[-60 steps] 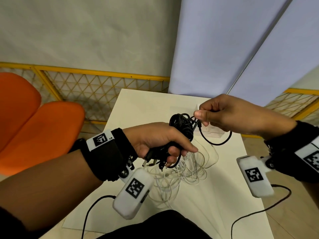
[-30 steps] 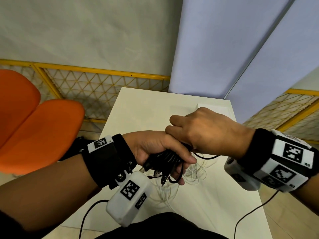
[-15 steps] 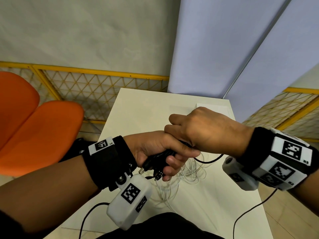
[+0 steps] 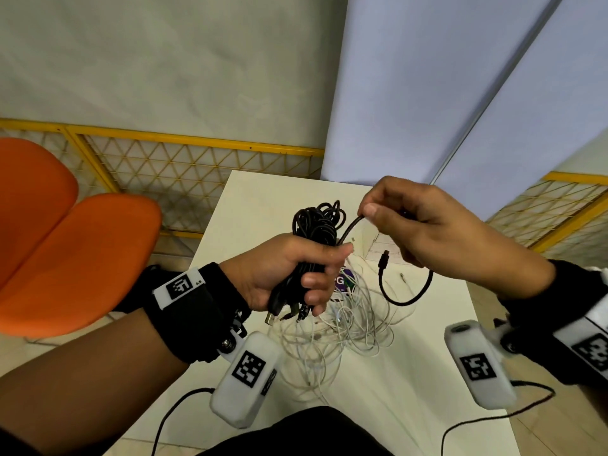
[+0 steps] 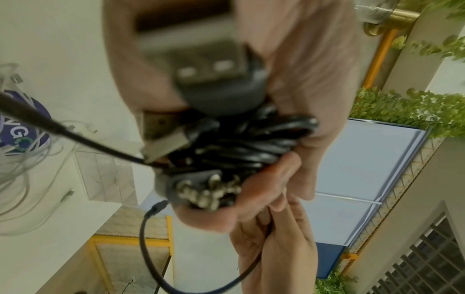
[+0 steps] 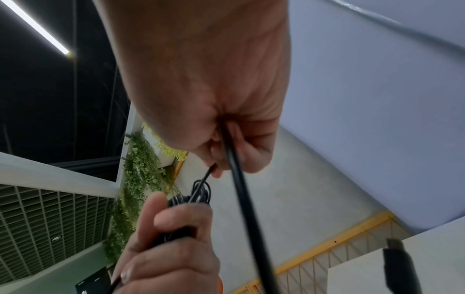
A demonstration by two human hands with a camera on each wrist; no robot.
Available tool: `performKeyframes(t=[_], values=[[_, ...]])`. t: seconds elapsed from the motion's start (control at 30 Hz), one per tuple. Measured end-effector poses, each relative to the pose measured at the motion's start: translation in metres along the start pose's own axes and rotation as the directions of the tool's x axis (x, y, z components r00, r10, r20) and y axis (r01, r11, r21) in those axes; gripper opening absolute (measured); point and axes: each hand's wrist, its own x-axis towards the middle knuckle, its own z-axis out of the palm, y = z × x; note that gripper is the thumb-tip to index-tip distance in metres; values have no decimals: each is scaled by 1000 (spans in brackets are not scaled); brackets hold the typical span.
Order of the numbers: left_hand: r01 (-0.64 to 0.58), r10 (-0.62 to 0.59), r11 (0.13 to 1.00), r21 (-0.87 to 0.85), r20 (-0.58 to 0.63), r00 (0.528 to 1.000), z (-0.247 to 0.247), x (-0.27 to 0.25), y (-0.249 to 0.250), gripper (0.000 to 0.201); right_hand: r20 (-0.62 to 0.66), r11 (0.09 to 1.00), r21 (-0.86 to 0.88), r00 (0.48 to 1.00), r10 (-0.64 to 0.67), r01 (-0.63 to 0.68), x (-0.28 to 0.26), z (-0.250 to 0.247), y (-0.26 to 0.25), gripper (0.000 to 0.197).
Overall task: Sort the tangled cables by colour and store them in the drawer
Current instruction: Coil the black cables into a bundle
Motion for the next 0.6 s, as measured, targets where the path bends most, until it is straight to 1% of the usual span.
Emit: performKeyframes(t=[0.07, 0.13, 0.27, 0.33, 0.4, 0.43, 0.5, 0.6], values=[[-56, 58, 998, -35, 63, 996, -1, 0, 0, 25, -66, 998, -59, 998, 1, -5, 0, 2, 5, 17], [-84, 90, 995, -57, 107, 990, -2, 1, -2, 29, -111, 991, -133, 994, 16, -31, 1, 4, 10, 19], [-123, 130, 990, -67, 130, 983, 3, 4, -4, 29, -165, 964, -249, 985, 57, -97, 1, 10, 11, 26], [-135, 139, 990, -50, 101, 985, 8, 6, -4, 25, -204, 951, -288, 977, 58, -117, 2, 16, 9, 29], [-150, 150, 989, -22, 32, 988, 12, 8, -4, 13, -244, 946, -297, 968, 53, -126, 3, 24, 7, 29], [-157, 157, 988, -2, -4, 988, 14, 9, -4, 11, -251, 946, -301, 967, 45, -122, 2, 28, 6, 27], [-181, 184, 982, 50, -64, 981, 16, 10, -4, 12, -238, 942, -313, 970, 42, -118, 0, 36, 3, 20], [-228, 243, 966, 119, -131, 961, 19, 10, -3, 14, -178, 927, -352, 982, 67, -128, -4, 45, -3, 7]])
